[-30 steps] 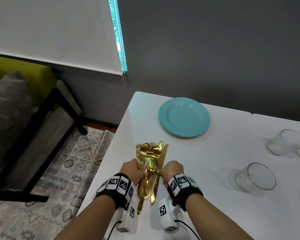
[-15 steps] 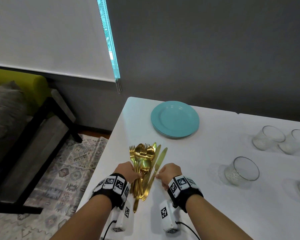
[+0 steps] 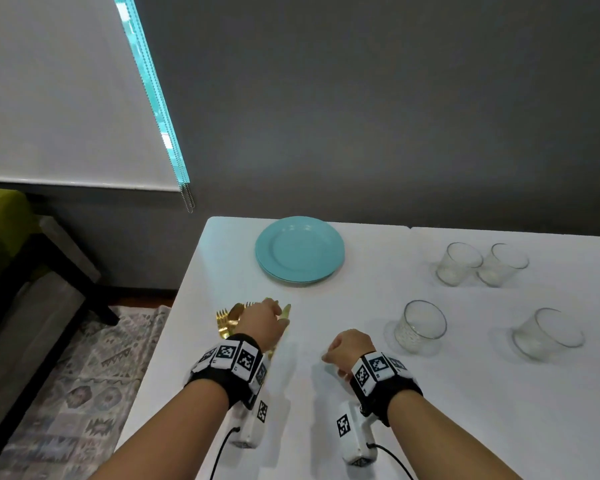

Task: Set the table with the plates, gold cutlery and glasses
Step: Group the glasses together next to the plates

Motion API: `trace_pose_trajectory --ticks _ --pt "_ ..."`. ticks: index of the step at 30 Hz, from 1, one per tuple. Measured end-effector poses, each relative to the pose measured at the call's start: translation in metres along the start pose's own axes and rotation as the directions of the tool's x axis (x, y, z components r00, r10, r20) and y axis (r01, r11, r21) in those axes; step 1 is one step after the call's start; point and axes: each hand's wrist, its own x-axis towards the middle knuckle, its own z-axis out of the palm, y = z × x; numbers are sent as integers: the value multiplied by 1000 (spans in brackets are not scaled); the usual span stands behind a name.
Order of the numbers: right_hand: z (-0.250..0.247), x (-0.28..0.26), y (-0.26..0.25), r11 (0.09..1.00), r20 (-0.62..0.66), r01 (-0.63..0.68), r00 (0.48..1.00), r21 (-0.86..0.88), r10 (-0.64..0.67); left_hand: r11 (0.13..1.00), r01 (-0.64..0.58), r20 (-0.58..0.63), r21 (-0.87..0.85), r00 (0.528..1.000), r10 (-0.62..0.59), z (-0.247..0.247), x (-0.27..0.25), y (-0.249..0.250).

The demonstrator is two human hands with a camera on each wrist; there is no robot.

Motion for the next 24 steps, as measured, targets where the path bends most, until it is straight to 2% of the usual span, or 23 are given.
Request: trace_pose_trajectory --ticks 4,7,10,15,19,22,24 --pt "-31 -3 68 981 -46 -192 981 -26 191 986 -121 43 -111 991 126 24 -2 49" --pt "-51 -9 121 942 -86 -332 938 54 336 975 -121 125 -186 982 145 51 -8 80" --pt "-77 -18 173 896 -111 -407 897 177 429 966 -98 220 -240 964 153 78 -12 108" --pt "-119 -19 263 740 -211 -390 792 549 573 951 -30 263 -307 958 115 122 -1 146" --pt "-144 -14 302 647 -265 -334 713 685 649 945 20 260 -326 963 69 147 8 168" --pt "-161 -7 321 605 -282 -268 698 750 658 932 37 240 -359 969 54 169 14 176" --pt "-166 1 330 613 -304 -217 715 760 630 929 28 201 -369 978 50 178 14 180"
